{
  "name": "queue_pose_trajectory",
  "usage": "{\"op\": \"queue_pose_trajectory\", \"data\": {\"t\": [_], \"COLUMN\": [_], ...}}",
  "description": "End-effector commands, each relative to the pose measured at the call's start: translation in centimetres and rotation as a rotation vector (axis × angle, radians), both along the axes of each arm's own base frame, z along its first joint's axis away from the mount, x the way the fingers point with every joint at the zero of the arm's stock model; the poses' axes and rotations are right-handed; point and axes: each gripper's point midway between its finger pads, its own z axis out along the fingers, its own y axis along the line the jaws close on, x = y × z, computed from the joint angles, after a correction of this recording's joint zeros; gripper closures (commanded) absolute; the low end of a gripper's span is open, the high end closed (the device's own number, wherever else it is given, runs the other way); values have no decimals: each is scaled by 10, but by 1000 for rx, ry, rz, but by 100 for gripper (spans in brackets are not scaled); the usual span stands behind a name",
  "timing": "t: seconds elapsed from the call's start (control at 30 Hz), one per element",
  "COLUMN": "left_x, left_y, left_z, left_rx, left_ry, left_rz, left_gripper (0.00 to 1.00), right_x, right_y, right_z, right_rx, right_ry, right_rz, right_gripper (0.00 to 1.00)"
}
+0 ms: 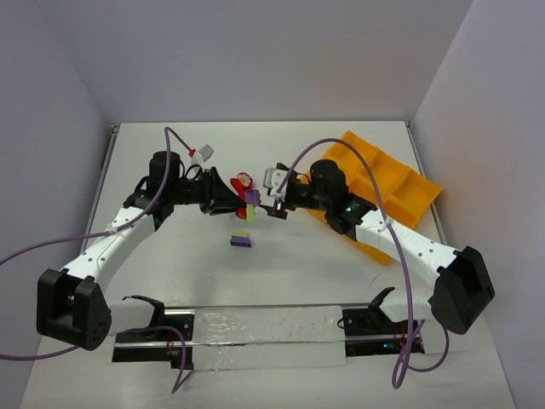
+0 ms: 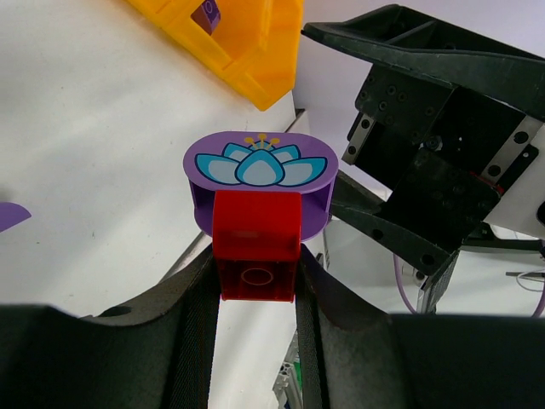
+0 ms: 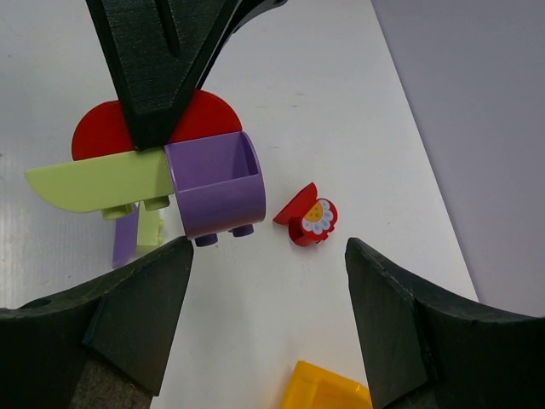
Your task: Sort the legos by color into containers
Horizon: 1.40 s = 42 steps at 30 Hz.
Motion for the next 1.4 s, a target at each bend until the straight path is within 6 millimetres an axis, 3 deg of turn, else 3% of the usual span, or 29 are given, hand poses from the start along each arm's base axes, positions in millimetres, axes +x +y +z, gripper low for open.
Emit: {"op": "queue_pose_trajectory", "data": {"t": [0.0, 0.5, 1.0, 1.1, 1.37], "left_x": [-7, -13, -14, -14, -16], "left_y": [0, 4, 4, 4, 5], "left_z": [26, 26, 20, 23, 23], "left_rx": [-22, -4, -4, -5, 2], "left_ry": [-77, -103, -103, -114, -120], "left_rz": [-42, -54, -64, -66, -68], "left_gripper": [100, 100, 100, 100, 100], "right_x": [-1, -21, -14, -13, -8], "right_y": [13, 24, 37, 38, 37], "right_z": [27, 17, 14, 18, 15], "right_rx": [12, -46, -46, -38, -49], "right_ry": [-66, 20, 64, 59, 67], "right_rz": [94, 253, 279, 282, 250], "right_gripper": [21, 24, 24, 39, 100]}}
